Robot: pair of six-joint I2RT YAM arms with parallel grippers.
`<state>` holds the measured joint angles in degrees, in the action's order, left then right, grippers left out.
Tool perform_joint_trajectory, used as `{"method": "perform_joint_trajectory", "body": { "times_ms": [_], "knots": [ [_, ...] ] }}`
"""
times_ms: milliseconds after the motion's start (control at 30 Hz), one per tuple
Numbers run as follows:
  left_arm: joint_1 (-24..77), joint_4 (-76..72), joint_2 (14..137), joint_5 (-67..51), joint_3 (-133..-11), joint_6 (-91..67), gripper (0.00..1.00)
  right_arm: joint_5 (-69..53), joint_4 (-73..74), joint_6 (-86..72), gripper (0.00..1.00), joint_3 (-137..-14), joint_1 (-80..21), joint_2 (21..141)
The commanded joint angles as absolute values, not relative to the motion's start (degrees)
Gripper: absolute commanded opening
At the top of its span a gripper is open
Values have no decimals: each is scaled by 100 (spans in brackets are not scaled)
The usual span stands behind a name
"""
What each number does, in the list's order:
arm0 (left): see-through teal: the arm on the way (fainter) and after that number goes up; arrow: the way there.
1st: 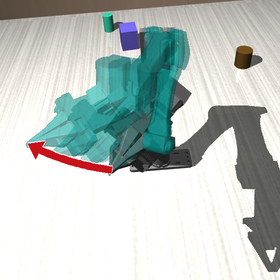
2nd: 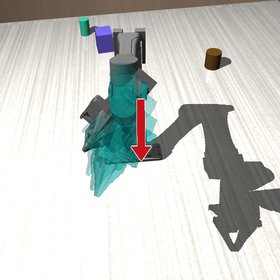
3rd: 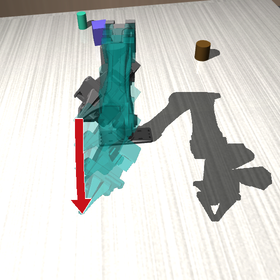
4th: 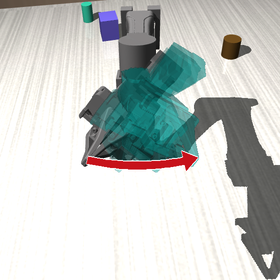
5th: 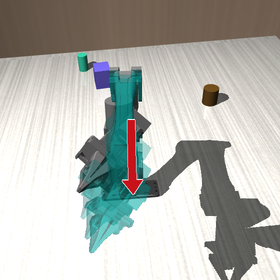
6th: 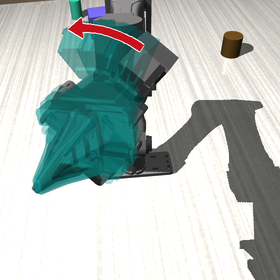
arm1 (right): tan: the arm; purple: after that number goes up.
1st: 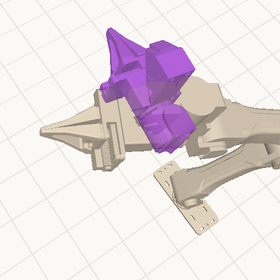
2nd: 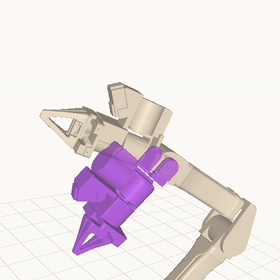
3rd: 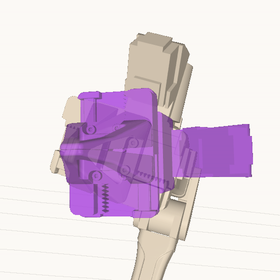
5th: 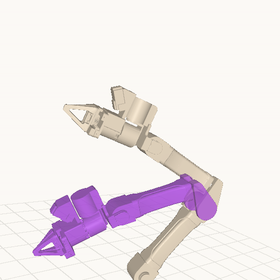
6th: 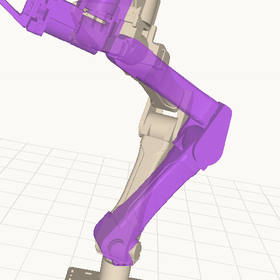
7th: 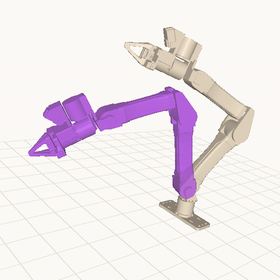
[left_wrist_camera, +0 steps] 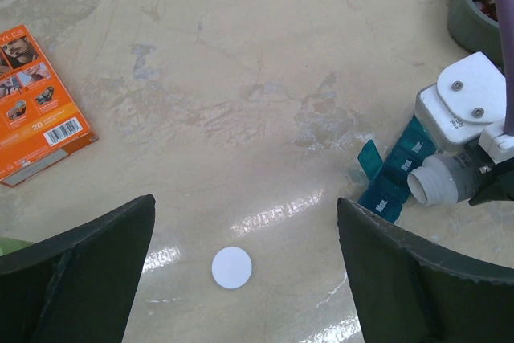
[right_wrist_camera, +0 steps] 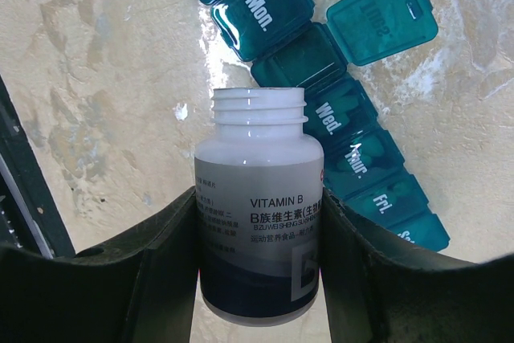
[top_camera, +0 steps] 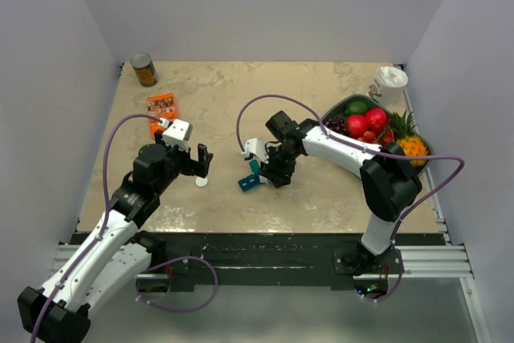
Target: Sort the pills into containers
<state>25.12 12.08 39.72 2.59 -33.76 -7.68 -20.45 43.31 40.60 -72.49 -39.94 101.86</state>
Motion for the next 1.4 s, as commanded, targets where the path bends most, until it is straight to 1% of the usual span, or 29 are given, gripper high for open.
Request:
{"method": "perform_joint_trajectory", "body": {
  "times_ms": [0, 800, 1367],
  "knots": [
    [2479, 1081, 3894, 264, -3507, -659, 99, -1784, 4570, 3894, 0, -7593, -4078, 10178],
    [2452, 1116, 3858, 281, -3516, -668, 99, -1169, 4939, 3700, 0, -8033, -4324, 10512],
    [2417, 1169, 3876, 466, -3533, -694, 99, -958, 5185, 3639, 0, -8332, -4395, 10679]
  ]
}}
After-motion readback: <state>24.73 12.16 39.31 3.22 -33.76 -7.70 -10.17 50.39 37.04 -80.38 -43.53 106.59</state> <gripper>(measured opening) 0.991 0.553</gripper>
